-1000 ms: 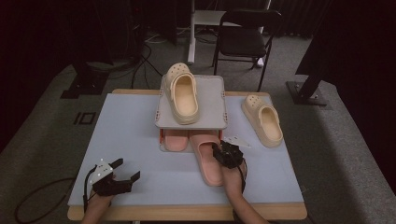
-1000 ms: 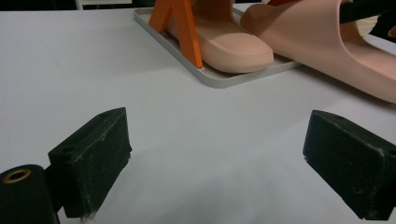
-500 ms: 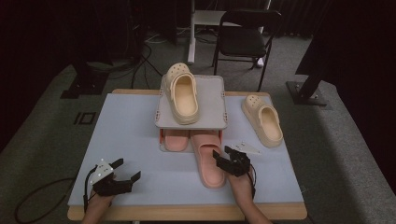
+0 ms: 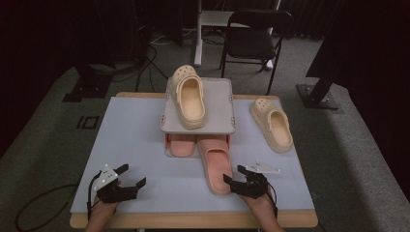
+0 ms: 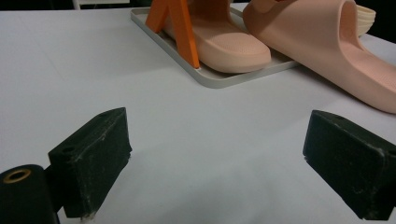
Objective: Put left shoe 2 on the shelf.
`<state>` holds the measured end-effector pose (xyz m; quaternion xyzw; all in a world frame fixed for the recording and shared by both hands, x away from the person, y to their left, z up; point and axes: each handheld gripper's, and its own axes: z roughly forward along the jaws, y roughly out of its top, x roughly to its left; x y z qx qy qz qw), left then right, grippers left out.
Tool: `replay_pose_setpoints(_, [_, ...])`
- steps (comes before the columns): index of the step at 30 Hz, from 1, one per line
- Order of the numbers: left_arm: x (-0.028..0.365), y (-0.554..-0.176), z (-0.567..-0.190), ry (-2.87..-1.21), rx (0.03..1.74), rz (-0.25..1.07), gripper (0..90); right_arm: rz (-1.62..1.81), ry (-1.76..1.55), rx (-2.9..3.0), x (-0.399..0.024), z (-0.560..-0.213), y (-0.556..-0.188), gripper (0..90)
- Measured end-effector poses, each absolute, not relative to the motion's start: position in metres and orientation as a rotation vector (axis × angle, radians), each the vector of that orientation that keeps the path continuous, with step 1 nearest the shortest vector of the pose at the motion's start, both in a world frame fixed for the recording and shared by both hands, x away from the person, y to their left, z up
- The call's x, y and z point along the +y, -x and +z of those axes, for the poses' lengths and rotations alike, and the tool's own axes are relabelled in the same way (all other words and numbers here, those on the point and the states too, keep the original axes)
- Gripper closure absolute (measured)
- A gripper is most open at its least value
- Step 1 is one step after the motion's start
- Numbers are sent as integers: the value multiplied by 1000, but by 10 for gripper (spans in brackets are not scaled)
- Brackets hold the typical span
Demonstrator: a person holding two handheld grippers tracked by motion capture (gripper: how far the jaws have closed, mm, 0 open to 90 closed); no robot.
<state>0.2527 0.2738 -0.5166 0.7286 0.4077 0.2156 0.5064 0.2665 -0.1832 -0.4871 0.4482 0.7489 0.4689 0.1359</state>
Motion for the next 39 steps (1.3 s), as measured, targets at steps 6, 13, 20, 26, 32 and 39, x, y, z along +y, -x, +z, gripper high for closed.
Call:
replay_pose_setpoints(6, [272, -253, -517, -1758, 985, 519, 74, 1322, -1307, 2168, -183, -494, -264, 299])
replay_pose_setpoints(13, [274, -253, -517, -1754, 988, 518, 74, 1310, -1360, 2175, -182, -501, -281, 339])
replay_pose_setpoints(20, [276, -252, -516, -1747, 985, 517, 74, 1352, -1325, 2218, -181, -503, -278, 332])
replay_pose_setpoints(26, [276, -252, -515, -1743, 990, 515, 74, 1327, -1262, 2255, -184, -504, -263, 189])
replay_pose_setpoints(32, [275, -253, -516, -1745, 991, 514, 73, 1279, -1267, 2293, -185, -513, -252, 159])
replay_pose_setpoints(39, [276, -253, -515, -1742, 993, 517, 73, 1197, -1245, 2357, -175, -525, -248, 159])
